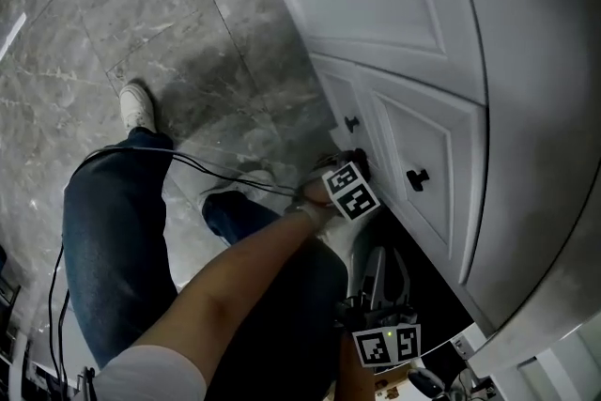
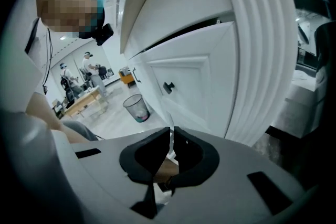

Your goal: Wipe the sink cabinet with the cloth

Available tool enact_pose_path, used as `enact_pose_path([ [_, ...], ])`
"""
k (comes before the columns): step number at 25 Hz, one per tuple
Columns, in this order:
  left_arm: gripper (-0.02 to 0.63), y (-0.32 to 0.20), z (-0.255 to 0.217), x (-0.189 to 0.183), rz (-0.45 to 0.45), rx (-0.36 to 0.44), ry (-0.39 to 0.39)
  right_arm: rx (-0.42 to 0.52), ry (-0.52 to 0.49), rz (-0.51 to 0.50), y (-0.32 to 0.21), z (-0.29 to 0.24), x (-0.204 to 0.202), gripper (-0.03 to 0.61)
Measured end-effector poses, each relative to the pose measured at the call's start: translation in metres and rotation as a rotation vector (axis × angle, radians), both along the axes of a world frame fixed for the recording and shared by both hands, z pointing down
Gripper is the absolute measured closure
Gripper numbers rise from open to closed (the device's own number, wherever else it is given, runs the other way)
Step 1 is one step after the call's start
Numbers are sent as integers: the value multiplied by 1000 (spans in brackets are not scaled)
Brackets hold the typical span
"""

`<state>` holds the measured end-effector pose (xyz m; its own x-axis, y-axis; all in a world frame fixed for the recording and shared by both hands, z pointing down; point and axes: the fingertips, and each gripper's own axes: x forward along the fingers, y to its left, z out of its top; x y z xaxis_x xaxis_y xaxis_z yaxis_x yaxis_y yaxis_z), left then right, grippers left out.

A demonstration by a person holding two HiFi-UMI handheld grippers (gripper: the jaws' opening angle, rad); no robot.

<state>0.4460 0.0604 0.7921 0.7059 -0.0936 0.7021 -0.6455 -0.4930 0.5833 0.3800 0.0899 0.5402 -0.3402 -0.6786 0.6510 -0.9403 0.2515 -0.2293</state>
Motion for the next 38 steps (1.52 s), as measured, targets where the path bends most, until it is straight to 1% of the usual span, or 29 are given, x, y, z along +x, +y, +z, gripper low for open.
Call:
enact_pose_path([
  [4, 508, -1, 29, 1, 23, -25, 1, 18, -7, -35, -8, 5, -20, 543],
  [7, 508, -5, 45, -6, 18, -58, 7, 31, -8, -43, -16, 11, -35, 543],
  [11, 508, -17, 59, -25, -5, -48, -9, 24, -14, -42, -24, 20, -51, 543],
  [14, 508, -37, 64, -51, -59, -36, -31, 12, -15, -50, -28, 22, -62, 543],
  [18, 509, -78, 68, -111, -142, 4, -76, 7, -17, -48, -35, 16, -76, 543],
  [19, 509, -89, 67, -126, -148, 22, -95, 4, -14, -48, -36, 14, -79, 543],
  [20, 509, -98, 64, -139, -136, 45, -114, -1, -13, -47, -36, 12, -81, 543],
  [22, 509, -109, 54, -154, -78, 101, -138, -12, -13, -40, -36, 10, -87, 543],
  [24, 509, -114, 39, -158, -56, 126, -117, -21, -17, -27, -38, 5, -94, 543],
  [26, 509, -115, 21, -156, -70, 119, -75, -24, -21, -14, -40, -3, -101, 543],
  [29, 509, -115, -8, -153, -76, 115, -34, -29, -24, -4, -43, -18, -112, 543],
  [33, 509, -113, -54, -152, -78, 135, 44, -40, -21, 10, -44, -42, -124, 543],
  [35, 509, -111, -71, -154, -84, 129, 68, -47, -20, 19, -44, -53, -130, 543],
  [38, 509, -106, -84, -164, -99, 107, 86, -59, -19, 23, -44, -67, -140, 543],
])
